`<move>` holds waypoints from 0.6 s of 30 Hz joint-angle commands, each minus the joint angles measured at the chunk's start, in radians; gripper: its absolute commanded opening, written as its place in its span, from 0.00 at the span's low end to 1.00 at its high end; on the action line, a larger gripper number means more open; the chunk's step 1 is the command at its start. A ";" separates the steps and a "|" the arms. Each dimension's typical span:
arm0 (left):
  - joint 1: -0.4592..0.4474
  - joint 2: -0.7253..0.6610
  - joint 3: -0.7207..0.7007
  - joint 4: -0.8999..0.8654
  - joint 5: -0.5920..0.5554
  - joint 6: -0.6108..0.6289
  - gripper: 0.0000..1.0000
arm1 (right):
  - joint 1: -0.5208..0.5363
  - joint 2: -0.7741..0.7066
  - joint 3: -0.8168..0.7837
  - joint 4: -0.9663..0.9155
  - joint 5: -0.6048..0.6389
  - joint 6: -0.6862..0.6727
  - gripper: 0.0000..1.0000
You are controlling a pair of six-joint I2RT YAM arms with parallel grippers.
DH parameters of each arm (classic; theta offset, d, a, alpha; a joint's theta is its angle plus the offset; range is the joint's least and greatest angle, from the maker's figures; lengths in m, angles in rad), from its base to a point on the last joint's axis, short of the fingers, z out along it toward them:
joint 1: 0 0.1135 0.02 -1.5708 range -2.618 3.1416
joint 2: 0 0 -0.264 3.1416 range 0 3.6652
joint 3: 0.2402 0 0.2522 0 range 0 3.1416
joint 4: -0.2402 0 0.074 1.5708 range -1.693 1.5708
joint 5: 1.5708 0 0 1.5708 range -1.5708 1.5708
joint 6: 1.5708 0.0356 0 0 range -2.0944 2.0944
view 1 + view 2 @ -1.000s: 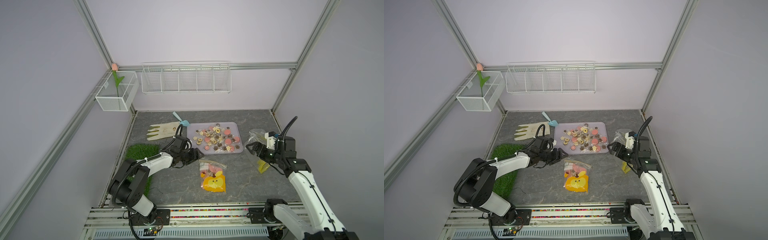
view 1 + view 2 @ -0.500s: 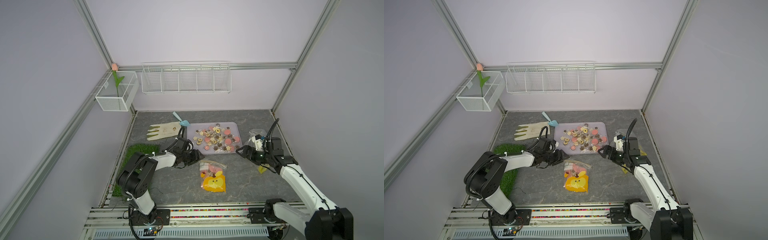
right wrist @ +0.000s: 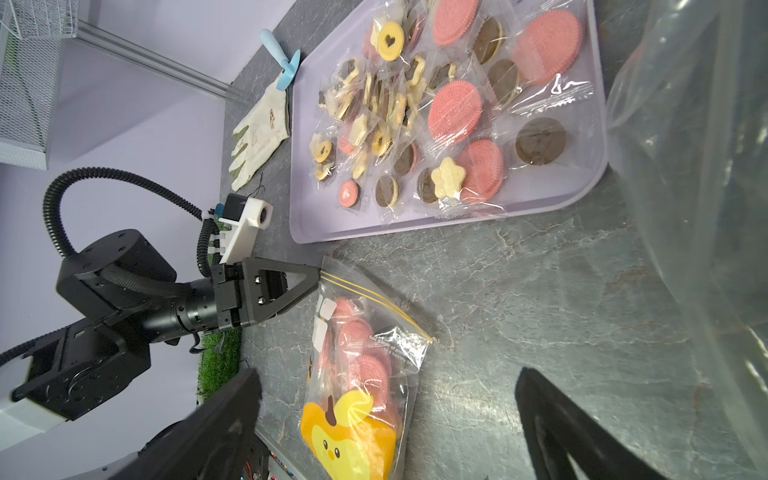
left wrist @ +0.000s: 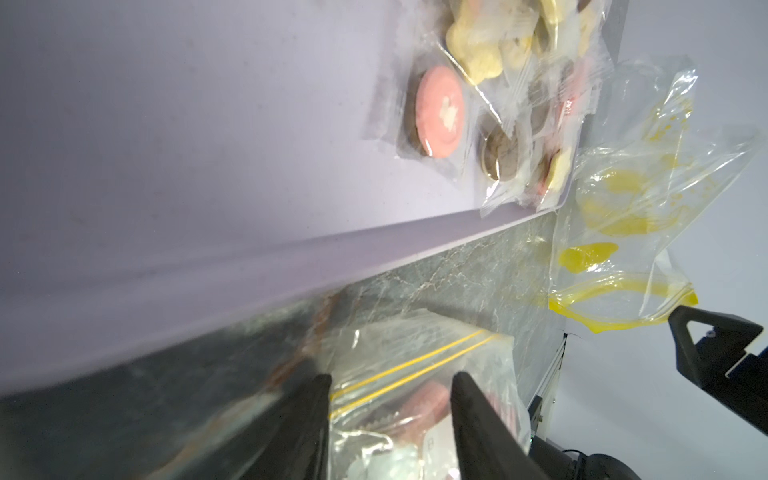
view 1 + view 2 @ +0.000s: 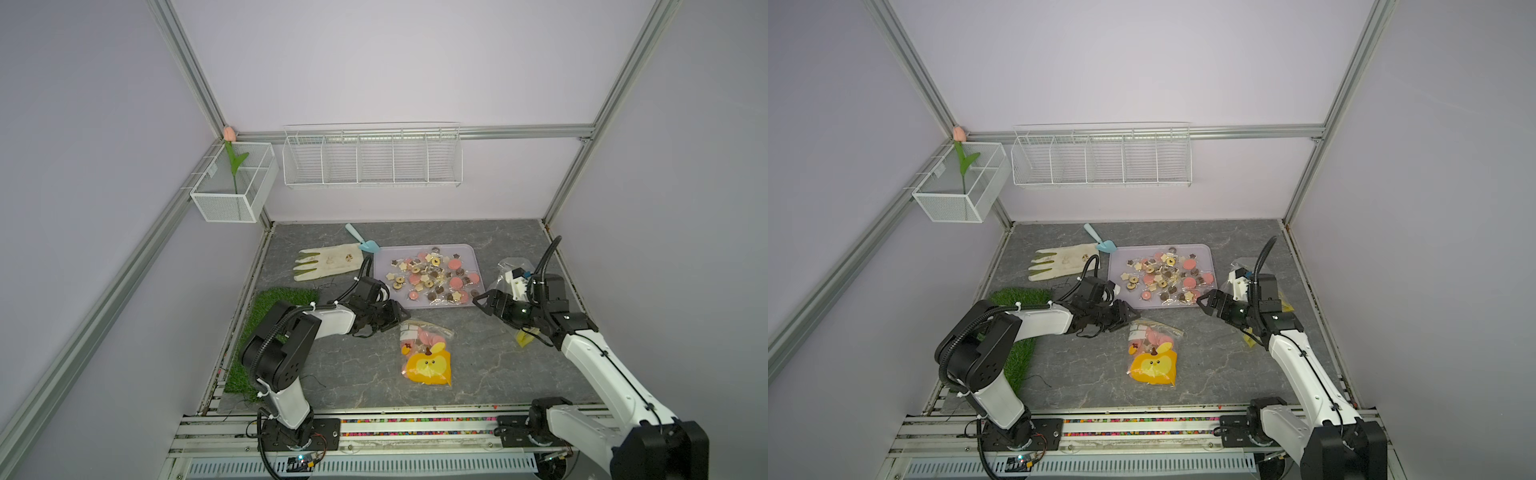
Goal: Pour cookies out of the ziploc bag
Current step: Pick up the ziploc bag from the center of the board.
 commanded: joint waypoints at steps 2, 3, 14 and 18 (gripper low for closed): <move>-0.009 0.018 -0.018 0.038 0.002 -0.018 0.38 | 0.003 -0.021 0.011 -0.018 0.013 -0.018 0.98; -0.009 0.019 -0.020 0.044 0.006 -0.021 0.36 | 0.003 -0.023 0.012 -0.021 0.016 -0.020 0.98; -0.015 0.026 -0.004 0.071 0.025 -0.042 0.07 | 0.005 -0.023 0.022 -0.042 0.028 -0.047 0.98; -0.016 0.006 -0.003 0.069 0.027 -0.041 0.03 | 0.004 -0.017 0.013 -0.037 0.027 -0.050 0.98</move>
